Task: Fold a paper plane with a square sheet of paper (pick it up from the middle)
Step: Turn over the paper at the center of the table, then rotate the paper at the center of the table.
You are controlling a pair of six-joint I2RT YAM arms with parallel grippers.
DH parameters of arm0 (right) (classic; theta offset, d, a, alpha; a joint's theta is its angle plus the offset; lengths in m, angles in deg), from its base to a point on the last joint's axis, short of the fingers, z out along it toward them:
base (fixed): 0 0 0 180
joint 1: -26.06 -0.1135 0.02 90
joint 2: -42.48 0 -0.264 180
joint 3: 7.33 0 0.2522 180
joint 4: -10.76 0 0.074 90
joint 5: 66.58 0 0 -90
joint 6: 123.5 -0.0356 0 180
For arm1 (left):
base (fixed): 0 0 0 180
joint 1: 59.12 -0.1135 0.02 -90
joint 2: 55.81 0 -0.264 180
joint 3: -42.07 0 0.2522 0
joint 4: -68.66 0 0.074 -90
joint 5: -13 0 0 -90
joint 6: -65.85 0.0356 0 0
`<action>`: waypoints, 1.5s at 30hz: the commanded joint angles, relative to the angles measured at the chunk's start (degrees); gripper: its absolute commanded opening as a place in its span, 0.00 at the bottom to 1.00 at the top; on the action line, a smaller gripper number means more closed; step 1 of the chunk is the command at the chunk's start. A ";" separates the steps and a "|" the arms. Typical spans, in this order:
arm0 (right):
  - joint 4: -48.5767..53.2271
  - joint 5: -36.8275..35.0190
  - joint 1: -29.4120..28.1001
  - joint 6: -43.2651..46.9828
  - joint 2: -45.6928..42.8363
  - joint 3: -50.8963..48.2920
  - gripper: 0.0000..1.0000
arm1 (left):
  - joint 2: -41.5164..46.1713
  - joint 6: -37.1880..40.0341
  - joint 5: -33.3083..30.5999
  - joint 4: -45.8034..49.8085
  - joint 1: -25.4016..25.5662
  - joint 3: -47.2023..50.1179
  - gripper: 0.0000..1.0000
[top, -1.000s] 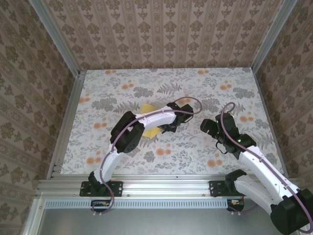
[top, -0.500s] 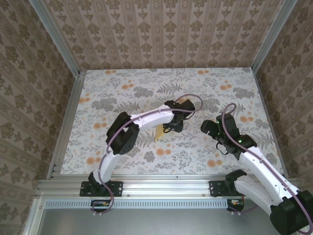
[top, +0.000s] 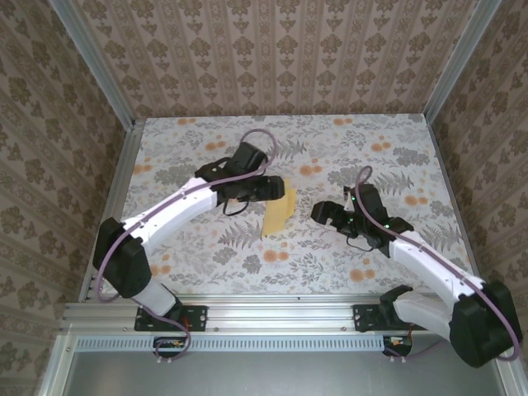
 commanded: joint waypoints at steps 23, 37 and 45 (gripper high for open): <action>-29.68 3.09 -13.80 -22.47 23.82 1.45 0.29 | 10.13 -2.88 7.15 -8.80 -12.72 21.88 0.94; -5.09 20.40 -12.55 -4.37 26.99 9.89 0.00 | 4.67 -2.73 22.07 -27.12 -12.31 24.99 0.96; -2.20 21.91 -10.01 -0.24 30.34 12.14 0.00 | -2.27 -3.03 23.83 -30.61 -11.75 24.42 0.69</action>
